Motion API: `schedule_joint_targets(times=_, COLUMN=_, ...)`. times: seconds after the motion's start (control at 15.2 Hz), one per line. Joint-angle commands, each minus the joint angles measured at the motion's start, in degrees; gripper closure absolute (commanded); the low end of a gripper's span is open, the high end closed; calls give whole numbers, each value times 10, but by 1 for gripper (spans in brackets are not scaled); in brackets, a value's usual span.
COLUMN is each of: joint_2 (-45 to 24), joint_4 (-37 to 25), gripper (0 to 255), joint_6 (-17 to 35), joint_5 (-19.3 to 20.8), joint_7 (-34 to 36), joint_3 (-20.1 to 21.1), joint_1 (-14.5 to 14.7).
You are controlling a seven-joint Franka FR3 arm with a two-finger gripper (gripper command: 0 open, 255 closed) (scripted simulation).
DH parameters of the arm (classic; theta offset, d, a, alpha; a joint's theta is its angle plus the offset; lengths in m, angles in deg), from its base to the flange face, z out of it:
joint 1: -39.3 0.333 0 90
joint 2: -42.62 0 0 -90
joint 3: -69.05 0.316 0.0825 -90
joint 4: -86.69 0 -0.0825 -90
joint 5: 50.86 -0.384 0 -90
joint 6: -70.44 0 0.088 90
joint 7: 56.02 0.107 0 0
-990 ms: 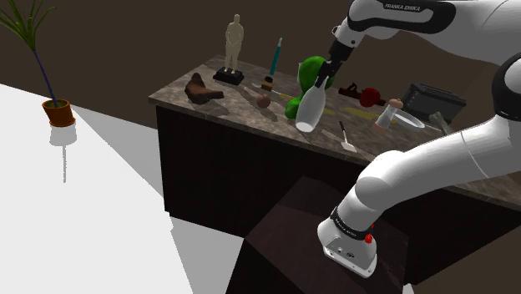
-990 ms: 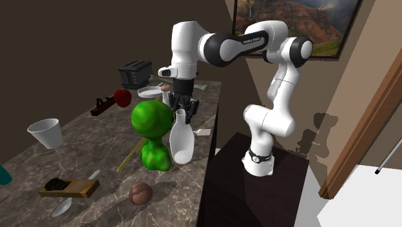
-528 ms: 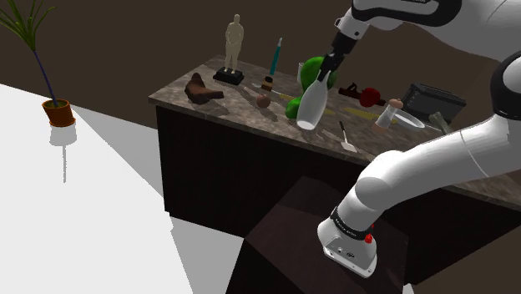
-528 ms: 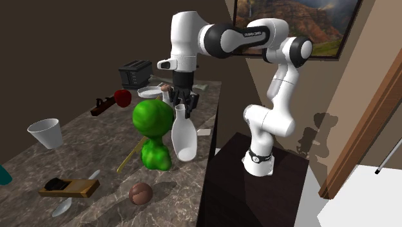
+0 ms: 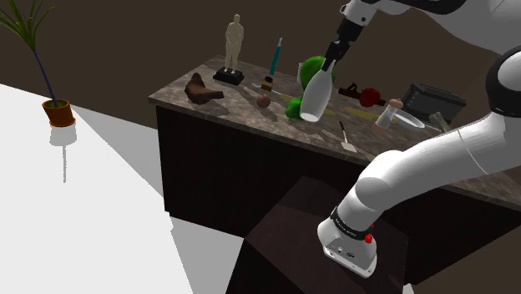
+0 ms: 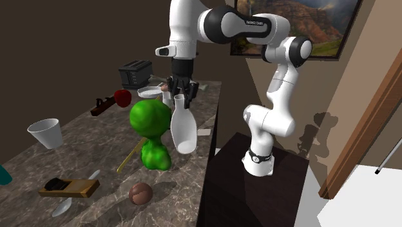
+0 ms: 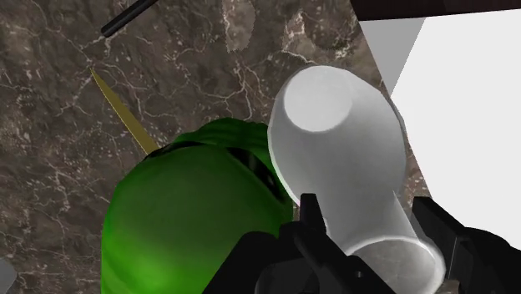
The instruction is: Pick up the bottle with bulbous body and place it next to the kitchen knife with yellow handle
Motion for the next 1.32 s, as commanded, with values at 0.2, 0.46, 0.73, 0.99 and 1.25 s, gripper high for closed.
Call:
schedule_joint_targets(times=0.2, joint_2=-14, joint_4=-51, gripper=255, joint_6=-38, joint_5=-5, joint_7=0, joint_3=1, joint_1=4)
schedule_joint_targets(times=0.46, joint_2=-28, joint_4=-95, gripper=255, joint_6=-68, joint_5=-9, joint_7=-2, joint_3=1, joint_1=7)
schedule_joint_targets(times=0.73, joint_2=-30, joint_4=-106, gripper=255, joint_6=-75, joint_5=-1, joint_7=-45, joint_3=-32, joint_1=-3)
schedule_joint_targets(times=0.99, joint_2=-42, joint_4=-129, gripper=255, joint_6=-84, joint_5=6, joint_7=-104, joint_3=-80, joint_1=-14)
schedule_joint_targets(times=1.25, joint_2=-65, joint_4=-162, gripper=255, joint_6=-92, joint_5=7, joint_7=-168, joint_3=-134, joint_1=-21)
